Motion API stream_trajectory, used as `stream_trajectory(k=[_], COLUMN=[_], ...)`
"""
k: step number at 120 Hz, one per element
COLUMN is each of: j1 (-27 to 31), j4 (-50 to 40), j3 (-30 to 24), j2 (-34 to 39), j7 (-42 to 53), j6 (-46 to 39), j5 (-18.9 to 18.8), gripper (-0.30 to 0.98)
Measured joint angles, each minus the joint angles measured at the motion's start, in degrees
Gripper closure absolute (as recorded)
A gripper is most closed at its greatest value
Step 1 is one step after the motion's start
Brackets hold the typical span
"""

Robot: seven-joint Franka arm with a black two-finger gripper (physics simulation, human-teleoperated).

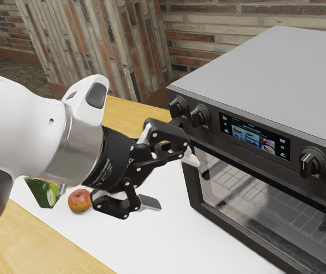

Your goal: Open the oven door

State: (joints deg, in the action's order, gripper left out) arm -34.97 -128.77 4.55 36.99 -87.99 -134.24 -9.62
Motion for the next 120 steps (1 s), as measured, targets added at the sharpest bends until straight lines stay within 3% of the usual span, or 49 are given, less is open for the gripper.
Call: stream_trajectory(k=[36,78,120], j1=[0.36,1.55,2.09], j4=[1.88,0.03,3.94], j3=[2.64,2.72,5.0], j2=[-6.03,-5.54,-12.65], j7=[-8.75,-13.11,-13.16], j6=[-3.66,-6.73,-8.92], j5=[-3.58,-3.94,-3.49], gripper=[0.0,0.0,0.0])
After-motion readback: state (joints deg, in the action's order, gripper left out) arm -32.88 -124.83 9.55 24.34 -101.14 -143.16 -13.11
